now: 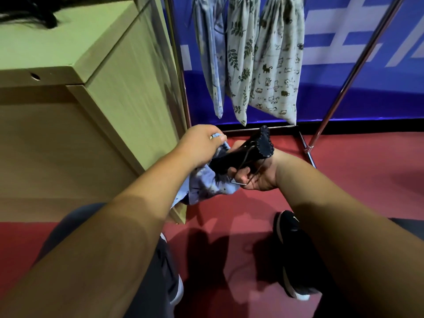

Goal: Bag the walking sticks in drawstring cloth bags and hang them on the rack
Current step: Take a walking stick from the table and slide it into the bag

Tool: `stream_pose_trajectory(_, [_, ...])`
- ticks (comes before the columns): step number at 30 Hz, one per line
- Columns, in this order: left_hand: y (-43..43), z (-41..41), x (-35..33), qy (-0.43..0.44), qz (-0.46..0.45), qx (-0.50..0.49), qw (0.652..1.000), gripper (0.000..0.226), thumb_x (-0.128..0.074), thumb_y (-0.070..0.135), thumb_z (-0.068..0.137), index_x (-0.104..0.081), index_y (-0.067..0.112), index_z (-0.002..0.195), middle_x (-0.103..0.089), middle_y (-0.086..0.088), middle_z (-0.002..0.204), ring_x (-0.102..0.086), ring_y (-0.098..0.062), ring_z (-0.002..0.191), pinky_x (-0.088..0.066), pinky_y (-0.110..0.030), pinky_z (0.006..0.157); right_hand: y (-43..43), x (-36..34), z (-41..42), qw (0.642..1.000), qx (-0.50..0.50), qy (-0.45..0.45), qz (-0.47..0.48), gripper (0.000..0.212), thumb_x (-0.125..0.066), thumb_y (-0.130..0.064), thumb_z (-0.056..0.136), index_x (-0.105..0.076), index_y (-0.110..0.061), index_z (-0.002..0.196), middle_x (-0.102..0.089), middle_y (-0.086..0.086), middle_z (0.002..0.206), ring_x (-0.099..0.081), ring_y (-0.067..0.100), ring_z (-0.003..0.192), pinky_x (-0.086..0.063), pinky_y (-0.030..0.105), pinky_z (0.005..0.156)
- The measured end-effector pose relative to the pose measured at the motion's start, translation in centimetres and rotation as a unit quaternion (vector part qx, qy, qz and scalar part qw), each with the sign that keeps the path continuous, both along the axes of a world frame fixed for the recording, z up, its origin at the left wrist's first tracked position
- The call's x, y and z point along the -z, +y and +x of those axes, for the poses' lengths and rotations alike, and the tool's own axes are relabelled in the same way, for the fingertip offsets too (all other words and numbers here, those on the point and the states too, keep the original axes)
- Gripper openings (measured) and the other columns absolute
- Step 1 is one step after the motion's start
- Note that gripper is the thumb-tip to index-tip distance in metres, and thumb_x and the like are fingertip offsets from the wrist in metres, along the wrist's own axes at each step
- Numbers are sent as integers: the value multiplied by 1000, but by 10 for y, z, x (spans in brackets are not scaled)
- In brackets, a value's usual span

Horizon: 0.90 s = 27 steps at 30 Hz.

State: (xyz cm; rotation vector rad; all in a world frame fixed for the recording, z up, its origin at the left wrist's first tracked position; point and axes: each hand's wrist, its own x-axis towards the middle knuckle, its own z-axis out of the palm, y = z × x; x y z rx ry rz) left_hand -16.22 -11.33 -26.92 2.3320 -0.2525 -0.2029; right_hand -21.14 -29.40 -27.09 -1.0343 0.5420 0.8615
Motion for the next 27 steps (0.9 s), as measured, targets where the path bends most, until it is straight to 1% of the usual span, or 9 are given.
stream_pose_trajectory(2, [-2, 0, 2, 11, 5, -5, 1000, 17, -67, 30, 102, -78, 25, 90, -69, 7, 74, -59, -13, 63, -44, -28, 65, 1, -3, -2, 999, -37, -20, -4, 13, -73, -27, 73, -67, -17, 67, -62, 9, 72, -42, 9, 49, -41, 17, 42])
stream_pose_trajectory(5, [-6, -2, -2, 48, -45, 7, 998, 23, -65, 32, 103, -77, 27, 85, -67, -1, 70, -53, -19, 58, -45, -30, 58, 3, 7, -4, 999, -26, -36, -1, 17, -67, -29, 90, -69, -16, 80, -63, 8, 76, -45, 7, 51, -44, 17, 44])
stream_pose_trajectory(9, [-11, -10, -11, 115, -146, 37, 982, 25, -61, 31, 108, -80, 16, 103, -57, 3, 59, -39, -17, 52, -35, -25, 50, 3, 22, -1, 1000, 9, -28, 0, 18, -53, -30, 101, -62, -19, 91, -55, 2, 81, -43, 5, 48, -45, 18, 45])
stream_pose_trajectory(11, [-11, -8, -11, 107, -122, 46, 986, 22, -61, 31, 107, -81, 24, 104, -47, 2, 57, -37, -20, 53, -33, -25, 50, 4, 20, 1, 998, 53, -16, -3, 21, -51, -28, 101, -62, -19, 85, -56, 2, 79, -42, 5, 51, -43, 16, 45])
stream_pose_trajectory(14, [-10, -7, -15, 75, -61, 104, 990, 27, -59, 18, 106, -76, 36, 118, -61, 1, 67, -44, -16, 50, -35, -23, 49, 4, 9, 4, 992, 121, -15, 12, 29, -52, -25, 103, -60, -19, 75, -57, 1, 68, -43, 3, 41, -38, 13, 45])
stream_pose_trajectory(17, [-8, -11, -19, 68, -48, 157, 984, 56, -62, -5, 97, -66, 31, 139, -72, 19, 106, -67, 11, 81, -45, -6, 70, 1, 4, 3, 992, 125, -22, 16, 33, -52, -19, 105, -62, -15, 74, -61, 1, 62, -53, 3, 41, -40, 12, 44])
stream_pose_trajectory(19, [-6, -13, -18, 51, -32, 175, 983, 62, -72, -5, 88, -65, 32, 137, -70, 24, 120, -63, 18, 100, -42, -2, 84, 0, 6, 2, 996, 82, -34, -18, 35, -49, -18, 106, -62, -15, 74, -60, 0, 60, -51, 3, 42, -46, 14, 47])
stream_pose_trajectory(23, [0, -11, -12, 13, 19, 181, 983, 53, -86, 17, 87, -67, 34, 132, -72, 22, 121, -64, 6, 114, -46, -13, 99, 0, 11, 0, 994, -5, -63, -85, 32, -51, -24, 107, -66, -17, 79, -59, -5, 63, -51, 3, 48, -62, 22, 58])
stream_pose_trajectory(27, [4, -8, -15, 12, 23, 173, 985, 53, -88, 20, 86, -68, 31, 134, -73, 15, 125, -65, -3, 121, -48, -21, 104, 2, 8, -1, 970, -46, -101, -218, 27, -56, -29, 104, -64, -20, 80, -57, -5, 61, -51, 9, 49, -58, 25, 53])
